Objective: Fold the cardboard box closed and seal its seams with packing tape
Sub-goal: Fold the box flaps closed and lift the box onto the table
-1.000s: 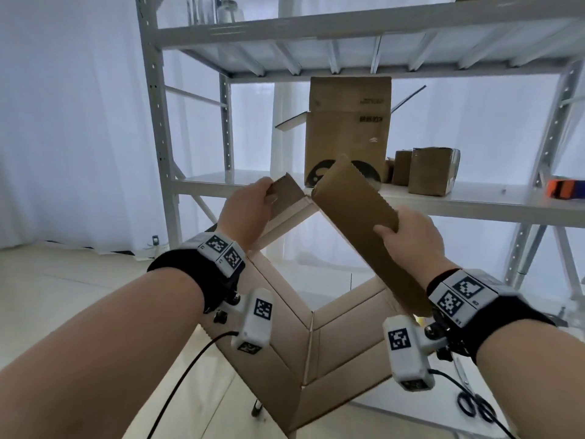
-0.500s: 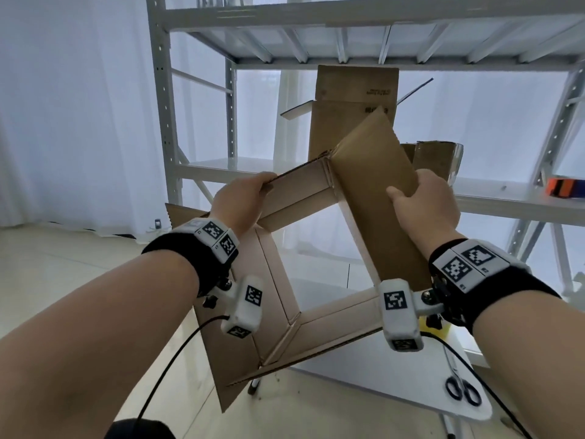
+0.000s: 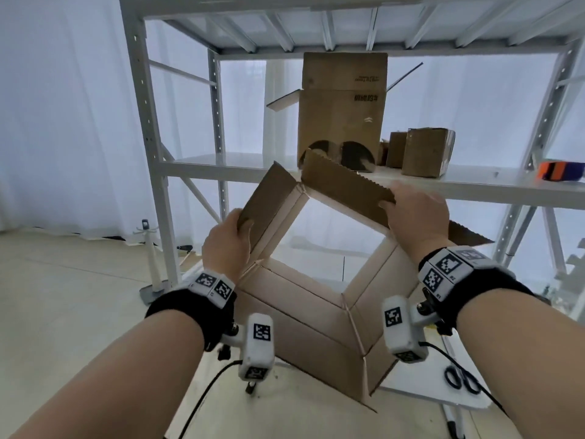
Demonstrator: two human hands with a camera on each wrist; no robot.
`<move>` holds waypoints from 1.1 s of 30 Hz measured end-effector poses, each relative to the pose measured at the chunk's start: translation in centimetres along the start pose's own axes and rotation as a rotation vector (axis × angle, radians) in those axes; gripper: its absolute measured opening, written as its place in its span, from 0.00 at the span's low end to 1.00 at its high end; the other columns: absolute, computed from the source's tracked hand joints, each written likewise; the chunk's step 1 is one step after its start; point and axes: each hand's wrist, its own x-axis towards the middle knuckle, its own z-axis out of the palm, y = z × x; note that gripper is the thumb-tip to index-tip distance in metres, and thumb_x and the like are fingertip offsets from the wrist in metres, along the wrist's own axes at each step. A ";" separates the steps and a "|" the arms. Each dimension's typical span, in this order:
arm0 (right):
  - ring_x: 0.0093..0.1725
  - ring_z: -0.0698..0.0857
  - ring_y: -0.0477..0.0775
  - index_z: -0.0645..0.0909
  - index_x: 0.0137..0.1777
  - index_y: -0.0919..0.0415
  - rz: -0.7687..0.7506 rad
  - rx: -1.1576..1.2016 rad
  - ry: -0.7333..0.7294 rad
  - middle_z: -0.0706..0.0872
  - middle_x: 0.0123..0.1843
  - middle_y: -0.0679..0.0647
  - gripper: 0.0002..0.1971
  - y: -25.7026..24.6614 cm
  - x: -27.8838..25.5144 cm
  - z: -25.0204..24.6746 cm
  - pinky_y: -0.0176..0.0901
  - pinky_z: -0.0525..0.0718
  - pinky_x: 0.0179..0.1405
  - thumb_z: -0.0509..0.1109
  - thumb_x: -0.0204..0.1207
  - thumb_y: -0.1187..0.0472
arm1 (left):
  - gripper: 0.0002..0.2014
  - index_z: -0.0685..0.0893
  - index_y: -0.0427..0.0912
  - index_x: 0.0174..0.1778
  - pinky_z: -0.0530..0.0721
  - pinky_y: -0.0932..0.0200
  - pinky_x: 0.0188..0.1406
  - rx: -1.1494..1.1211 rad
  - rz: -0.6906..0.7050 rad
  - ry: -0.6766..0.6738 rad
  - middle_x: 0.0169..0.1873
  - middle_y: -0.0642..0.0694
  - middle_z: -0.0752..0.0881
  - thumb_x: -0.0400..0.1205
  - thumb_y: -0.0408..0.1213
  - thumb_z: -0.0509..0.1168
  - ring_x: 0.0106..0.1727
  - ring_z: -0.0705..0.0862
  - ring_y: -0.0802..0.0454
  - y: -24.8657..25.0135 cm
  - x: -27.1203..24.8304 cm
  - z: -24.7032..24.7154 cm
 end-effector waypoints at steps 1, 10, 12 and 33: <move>0.51 0.83 0.62 0.80 0.54 0.57 0.039 -0.042 -0.042 0.87 0.49 0.57 0.06 0.7 -0.4 0.5 0.51 0.74 0.53 0.62 0.82 0.60 | 0.11 0.79 0.41 0.57 0.82 0.48 0.47 -0.013 -0.042 0.004 0.45 0.42 0.87 0.87 0.42 0.56 0.46 0.85 0.38 -0.7 -0.6 0.4; 0.64 0.74 0.69 0.83 0.56 0.55 0.503 0.229 -0.113 0.83 0.58 0.62 0.13 4.8 -2.6 5.4 0.48 0.70 0.54 0.68 0.77 0.50 | 0.16 0.81 0.40 0.59 0.81 0.53 0.51 -0.095 -0.188 -0.047 0.47 0.46 0.85 0.86 0.48 0.57 0.46 0.83 0.48 -4.3 -1.7 1.8; 0.60 0.76 0.69 0.83 0.54 0.58 0.444 0.233 -0.071 0.86 0.53 0.61 0.13 4.4 -2.7 5.8 0.46 0.66 0.42 0.68 0.78 0.50 | 0.16 0.81 0.42 0.55 0.78 0.55 0.46 -0.037 -0.196 -0.075 0.45 0.47 0.85 0.86 0.50 0.56 0.45 0.83 0.47 -4.6 -1.6 2.4; 0.54 0.74 0.61 0.81 0.48 0.64 0.233 0.414 0.177 0.83 0.48 0.57 0.17 1.5 -0.7 7.3 0.50 0.71 0.48 0.74 0.74 0.49 | 0.50 0.47 0.42 0.83 0.64 0.46 0.77 -0.030 -0.155 -0.303 0.80 0.39 0.55 0.74 0.57 0.70 0.81 0.60 0.41 -3.4 2.4 6.9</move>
